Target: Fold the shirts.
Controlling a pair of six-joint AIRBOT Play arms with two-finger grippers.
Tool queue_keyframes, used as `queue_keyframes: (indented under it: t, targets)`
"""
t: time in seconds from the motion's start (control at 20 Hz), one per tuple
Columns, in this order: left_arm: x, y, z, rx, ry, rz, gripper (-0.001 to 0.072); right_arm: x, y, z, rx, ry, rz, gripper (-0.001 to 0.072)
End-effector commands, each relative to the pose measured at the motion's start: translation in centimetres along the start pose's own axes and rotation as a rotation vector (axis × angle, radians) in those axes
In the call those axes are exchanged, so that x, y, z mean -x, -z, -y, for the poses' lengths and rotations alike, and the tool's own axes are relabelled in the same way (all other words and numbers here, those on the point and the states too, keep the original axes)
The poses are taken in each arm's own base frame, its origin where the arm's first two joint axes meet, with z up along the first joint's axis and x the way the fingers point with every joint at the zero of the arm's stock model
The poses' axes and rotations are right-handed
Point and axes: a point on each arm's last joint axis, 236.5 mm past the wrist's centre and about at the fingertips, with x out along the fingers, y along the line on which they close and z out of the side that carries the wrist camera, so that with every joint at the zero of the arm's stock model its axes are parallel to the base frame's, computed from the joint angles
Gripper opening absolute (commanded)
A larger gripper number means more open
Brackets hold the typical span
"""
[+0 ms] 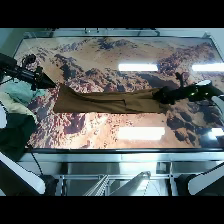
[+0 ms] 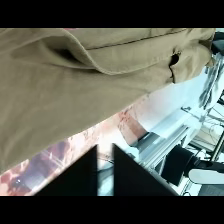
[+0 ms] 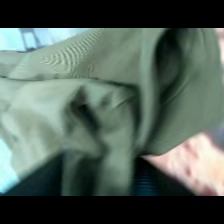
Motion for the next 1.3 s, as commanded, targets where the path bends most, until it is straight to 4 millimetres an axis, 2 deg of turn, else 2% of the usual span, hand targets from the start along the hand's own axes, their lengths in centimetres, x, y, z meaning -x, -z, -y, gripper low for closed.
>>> queue_keyframes:
  t: [0.0, 0.05, 0.2, 0.3, 0.45, 0.6, 0.8, 0.95, 1.05, 1.15, 1.2, 1.25]
  targets:
    - [-2.0, -0.5, 1.6, -0.029, -0.007, -0.009, 0.0011, -2.0, 0.7, -1.8, -0.001, -0.045, -0.034, 0.0099]
    - [-3.2, -0.7, 2.4, -0.049, -0.013, -0.016, 0.0011, -2.0, 0.9, -2.4, -0.002, -0.063, -0.045, 0.0017]
    - [-9.1, -0.8, 5.4, -0.113, -0.035, -0.055, 0.0011, -0.4, 1.5, -3.9, 0.019, -0.109, -0.07, 0.0016]
    - [-14.9, -0.2, 6.8, -0.136, -0.057, -0.084, 0.001, 2.0, 1.2, -4.8, 0.035, -0.127, -0.052, 0.0016]
    - [-23.2, 1.4, 6.7, -0.217, -0.202, -0.108, 0.001, 5.9, 1.0, -6.0, 0.062, -0.147, -0.01, 0.0016]
    - [-28.8, 3.3, 7.7, -0.306, -0.274, -0.153, 0.0011, 8.8, 1.6, -6.9, 0.077, -0.172, -0.006, 0.0016]
    - [-34.4, 5.1, 10.5, -0.301, -0.234, -0.232, 0.0013, 11.7, 2.8, -7.8, 0.108, -0.22, -0.022, 0.0016]
    - [-37.3, 7.1, 12.9, -0.311, -0.178, -0.288, 0.0012, 14.5, 2.9, -9.8, 0.112, -0.323, 0.012, 0.0016]
    - [-38.1, 8.0, 14.0, -0.302, -0.141, -0.297, 0.0013, 16.4, 2.9, -12.1, 0.124, -0.425, 0.039, 0.0016]
    - [-37.8, 8.7, 16.4, -0.304, -0.052, -0.294, 0.0013, 17.5, 2.8, -14.6, 0.137, -0.491, 0.065, 0.0016]
    - [-36.7, 8.8, 18.6, -0.332, 0.015, -0.291, 0.0013, 17.6, 2.8, -15.7, 0.147, -0.509, 0.068, 0.0016]
    - [-34.5, 8.8, 21.3, -0.38, 0.087, -0.282, 0.0013, 17.1, 3.0, -17.3, 0.158, -0.53, 0.061, 0.0016]
